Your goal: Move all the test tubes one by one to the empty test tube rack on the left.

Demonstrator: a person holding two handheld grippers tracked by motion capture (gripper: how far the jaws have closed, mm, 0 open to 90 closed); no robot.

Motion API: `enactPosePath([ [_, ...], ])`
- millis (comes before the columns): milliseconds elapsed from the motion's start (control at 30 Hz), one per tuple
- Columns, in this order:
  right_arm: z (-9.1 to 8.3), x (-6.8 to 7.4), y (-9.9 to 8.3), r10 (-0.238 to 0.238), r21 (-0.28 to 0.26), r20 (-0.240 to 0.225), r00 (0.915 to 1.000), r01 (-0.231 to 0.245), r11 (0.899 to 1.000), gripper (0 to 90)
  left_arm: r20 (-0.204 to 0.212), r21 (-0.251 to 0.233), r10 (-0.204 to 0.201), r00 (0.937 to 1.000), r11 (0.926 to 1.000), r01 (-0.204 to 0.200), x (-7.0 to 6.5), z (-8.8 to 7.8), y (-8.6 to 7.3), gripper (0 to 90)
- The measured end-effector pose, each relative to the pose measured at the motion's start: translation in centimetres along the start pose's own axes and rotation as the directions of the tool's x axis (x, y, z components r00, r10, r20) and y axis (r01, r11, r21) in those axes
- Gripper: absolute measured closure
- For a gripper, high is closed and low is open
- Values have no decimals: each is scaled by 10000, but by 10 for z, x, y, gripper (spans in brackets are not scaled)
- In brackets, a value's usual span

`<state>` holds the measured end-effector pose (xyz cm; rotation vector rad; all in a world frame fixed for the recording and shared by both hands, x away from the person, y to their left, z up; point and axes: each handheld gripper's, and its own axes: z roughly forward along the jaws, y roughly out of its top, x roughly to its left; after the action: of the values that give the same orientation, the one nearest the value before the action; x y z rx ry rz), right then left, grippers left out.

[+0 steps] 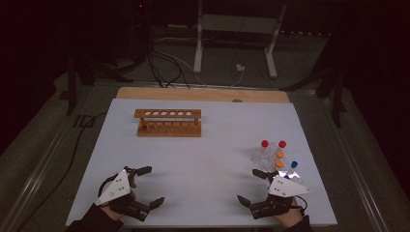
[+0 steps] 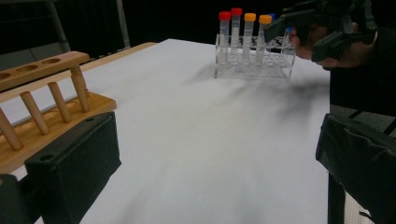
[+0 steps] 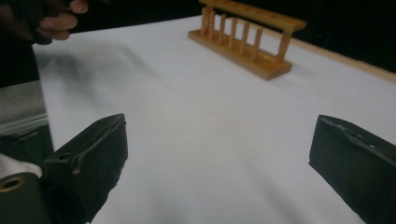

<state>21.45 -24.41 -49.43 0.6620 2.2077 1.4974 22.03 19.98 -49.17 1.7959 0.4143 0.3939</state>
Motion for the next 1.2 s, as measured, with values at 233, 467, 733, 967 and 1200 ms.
enactPosePath([
  [233,2,0,2,203,558,-395,9990,-180,9983,25,-2,-8,-15,10000,10000,15,0,-1,0,5],
  [467,-2,7,14,-36,725,-232,9997,52,9974,0,26,-32,-87,10000,10000,87,1,0,0,5],
  [733,-16,10,30,-342,166,303,9990,337,9993,0,67,-53,-102,9999,9999,103,2,-1,0,5],
  [967,-38,3,43,-173,-428,1177,9929,225,9988,0,71,-62,-83,9999,9999,84,2,-1,0,5],
  [1200,-55,-9,43,250,-357,1994,9796,-182,9992,0,71,-51,-78,9999,10000,78,2,-1,0,5],
])
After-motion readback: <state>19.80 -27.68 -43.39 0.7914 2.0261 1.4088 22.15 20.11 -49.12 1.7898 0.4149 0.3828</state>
